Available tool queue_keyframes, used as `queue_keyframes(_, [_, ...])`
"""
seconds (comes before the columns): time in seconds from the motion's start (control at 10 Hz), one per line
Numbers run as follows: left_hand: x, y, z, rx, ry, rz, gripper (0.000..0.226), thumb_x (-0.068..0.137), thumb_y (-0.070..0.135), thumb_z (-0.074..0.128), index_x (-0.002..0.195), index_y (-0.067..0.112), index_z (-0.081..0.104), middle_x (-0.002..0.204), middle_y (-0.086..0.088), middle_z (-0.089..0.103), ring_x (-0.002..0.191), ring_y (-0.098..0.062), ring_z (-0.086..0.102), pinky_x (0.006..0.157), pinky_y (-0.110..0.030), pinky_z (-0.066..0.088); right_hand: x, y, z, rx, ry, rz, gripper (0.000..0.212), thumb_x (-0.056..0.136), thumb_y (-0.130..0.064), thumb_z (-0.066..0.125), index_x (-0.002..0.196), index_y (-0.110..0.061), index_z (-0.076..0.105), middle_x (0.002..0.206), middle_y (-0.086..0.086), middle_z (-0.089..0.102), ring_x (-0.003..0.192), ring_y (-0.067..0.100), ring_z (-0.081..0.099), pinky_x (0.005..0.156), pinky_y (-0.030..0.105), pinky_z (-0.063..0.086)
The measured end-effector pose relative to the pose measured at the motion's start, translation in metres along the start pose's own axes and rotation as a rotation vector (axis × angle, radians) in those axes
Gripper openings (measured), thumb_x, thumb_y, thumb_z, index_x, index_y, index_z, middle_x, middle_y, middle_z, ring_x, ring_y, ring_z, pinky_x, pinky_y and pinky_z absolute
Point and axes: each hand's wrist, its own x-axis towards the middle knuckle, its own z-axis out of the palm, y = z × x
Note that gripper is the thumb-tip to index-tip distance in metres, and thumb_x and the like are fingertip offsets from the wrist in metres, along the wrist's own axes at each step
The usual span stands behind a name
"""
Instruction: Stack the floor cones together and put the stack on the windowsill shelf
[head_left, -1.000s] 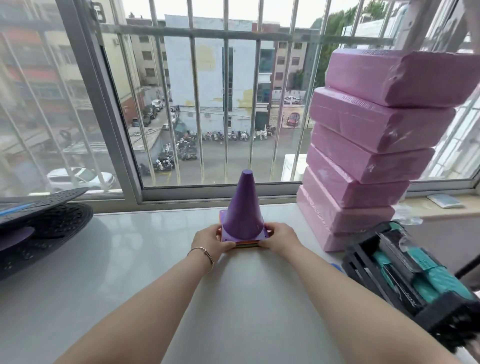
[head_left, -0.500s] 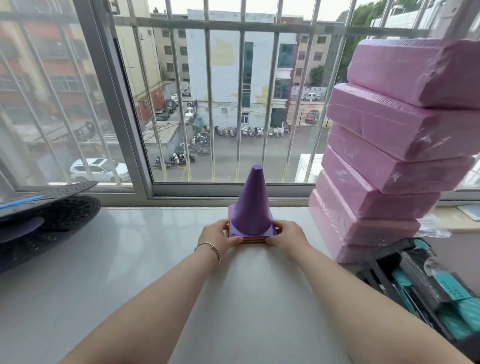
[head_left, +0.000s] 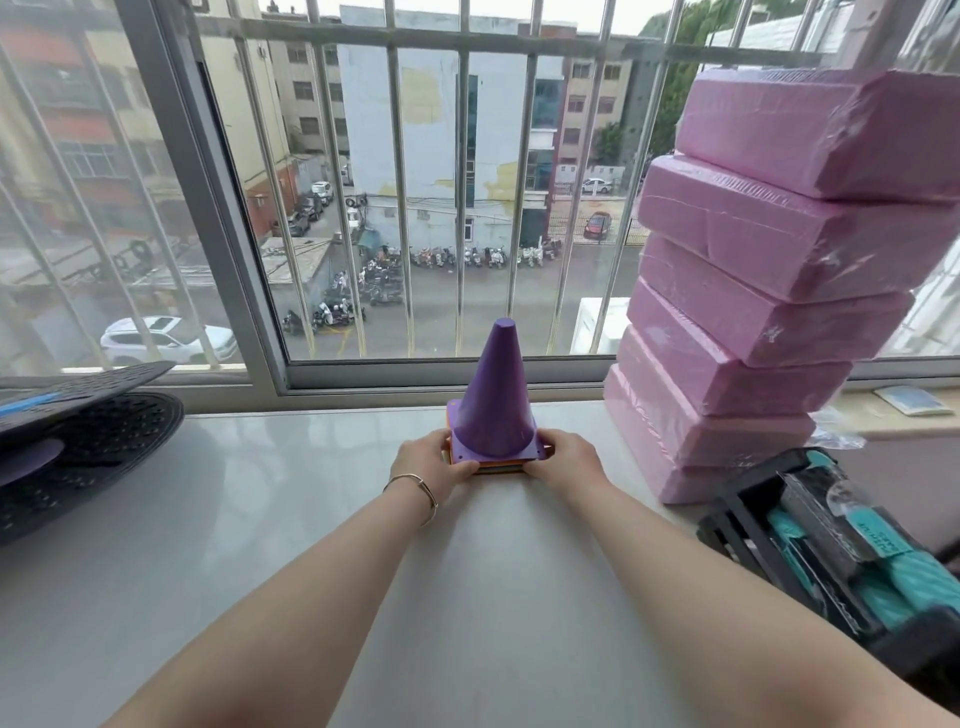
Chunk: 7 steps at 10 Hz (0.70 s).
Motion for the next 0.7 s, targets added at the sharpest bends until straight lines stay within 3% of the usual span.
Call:
queue_keyframes(0.1, [-0.002,0.001,-0.001,0.059,-0.025,-0.005,0.042,0.074,0.042,0.071,0.113,0.026,0.065,0.106,-0.001,0.071,0.101,-0.024,0.063,0.086,-0.036,0.052,-0.003,-0.003,0.001,0.0,0.012,0.02,0.013,0.074,-0.016,0.063,0.065,-0.024,0.056,0.064,-0.009,0.058,0.066,0.013,0.05,0.051,0.015,0.034])
queue_keyframes(0.2, [-0.004,0.002,-0.003,0.189,-0.063,0.026,0.036,0.079,0.044,0.065,0.11,0.025,0.063,0.105,-0.005,0.068,0.108,-0.027,0.056,0.083,-0.036,0.05,-0.009,-0.003,0.003,0.001,0.023,0.023,0.01,0.075,-0.017,0.062,0.083,-0.018,0.068,0.079,-0.001,0.069,0.074,0.019,0.056,0.057,0.02,0.039])
queue_keyframes(0.3, [-0.007,0.007,-0.007,0.313,-0.067,0.069,0.036,0.084,0.043,0.06,0.113,0.02,0.061,0.107,-0.01,0.066,0.113,-0.03,0.05,0.088,-0.04,0.048,-0.017,-0.009,0.003,-0.044,0.037,0.004,0.008,0.077,-0.019,0.062,0.083,-0.019,0.068,0.089,0.004,0.07,0.084,0.026,0.059,0.063,0.031,0.041])
queue_keyframes(0.4, [-0.011,0.011,-0.012,0.449,-0.051,0.104,0.04,0.088,0.045,0.054,0.119,0.019,0.056,0.113,-0.013,0.063,0.117,-0.031,0.045,0.091,-0.041,0.046,-0.021,-0.012,0.003,-0.088,0.063,-0.042,0.023,0.082,-0.022,0.064,0.103,-0.016,0.07,0.108,0.01,0.069,0.103,0.03,0.06,0.081,0.035,0.046])
queue_keyframes(0.5, [-0.018,0.014,-0.018,0.643,-0.003,0.149,0.044,0.092,0.049,0.046,0.122,0.017,0.051,0.12,-0.009,0.059,0.114,-0.031,0.046,0.086,-0.039,0.044,-0.033,-0.02,0.002,-0.061,0.162,-0.068,0.039,0.083,-0.024,0.067,0.12,-0.015,0.066,0.119,0.012,0.067,0.113,0.031,0.059,0.088,0.035,0.044])
queue_keyframes(0.7, [-0.029,0.01,-0.029,0.77,0.141,0.243,0.061,0.09,0.055,0.042,0.14,0.022,0.035,0.135,-0.006,0.047,0.119,-0.031,0.044,0.085,-0.04,0.041,-0.055,-0.029,0.007,-0.251,0.313,-0.088,0.065,0.084,-0.034,0.07,0.142,-0.014,0.047,0.143,0.008,0.051,0.132,0.03,0.043,0.11,0.039,0.037])
